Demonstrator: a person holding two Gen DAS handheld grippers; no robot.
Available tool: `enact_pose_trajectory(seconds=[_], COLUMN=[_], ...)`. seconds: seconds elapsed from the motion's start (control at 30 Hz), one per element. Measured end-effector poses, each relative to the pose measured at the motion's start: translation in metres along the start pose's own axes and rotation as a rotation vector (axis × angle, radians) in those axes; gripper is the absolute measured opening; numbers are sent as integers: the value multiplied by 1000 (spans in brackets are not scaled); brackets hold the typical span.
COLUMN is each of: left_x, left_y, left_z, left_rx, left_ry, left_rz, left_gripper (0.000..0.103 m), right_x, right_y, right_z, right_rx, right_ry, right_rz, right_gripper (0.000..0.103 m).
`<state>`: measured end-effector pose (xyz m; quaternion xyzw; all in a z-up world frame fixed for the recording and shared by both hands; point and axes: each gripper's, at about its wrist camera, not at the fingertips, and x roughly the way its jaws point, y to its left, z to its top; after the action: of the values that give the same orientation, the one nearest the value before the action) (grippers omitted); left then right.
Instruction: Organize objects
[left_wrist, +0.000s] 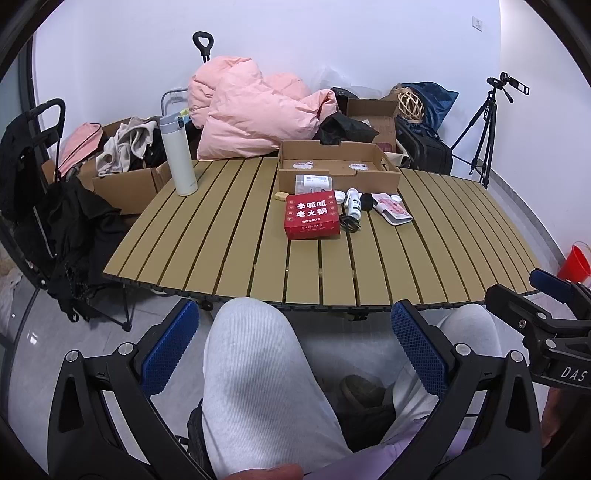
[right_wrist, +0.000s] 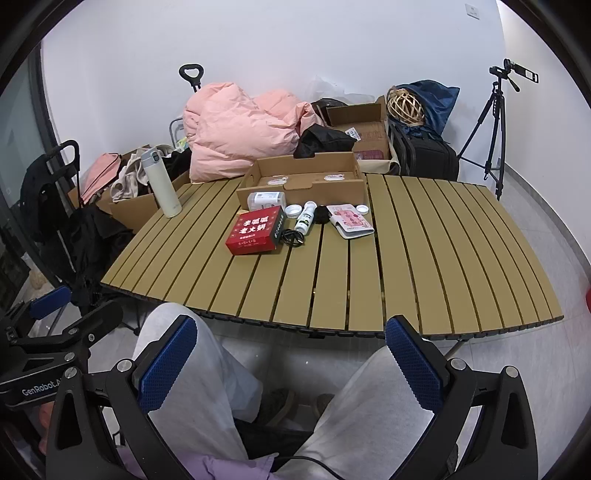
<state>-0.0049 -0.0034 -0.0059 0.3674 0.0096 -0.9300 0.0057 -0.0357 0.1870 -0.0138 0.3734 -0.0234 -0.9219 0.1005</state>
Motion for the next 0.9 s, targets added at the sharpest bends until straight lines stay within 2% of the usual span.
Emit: enact_pose_trajectory(seconds=[0.9], left_x=[0], left_y=[1], left_z=[-2], left_rx=[3], left_ry=[13], left_rz=[9], left_gripper=[103], right_x=[-2], right_y=[0], right_z=[2], right_rx=[0], right_ry=[2], right_rz=[-4], right_gripper=[103])
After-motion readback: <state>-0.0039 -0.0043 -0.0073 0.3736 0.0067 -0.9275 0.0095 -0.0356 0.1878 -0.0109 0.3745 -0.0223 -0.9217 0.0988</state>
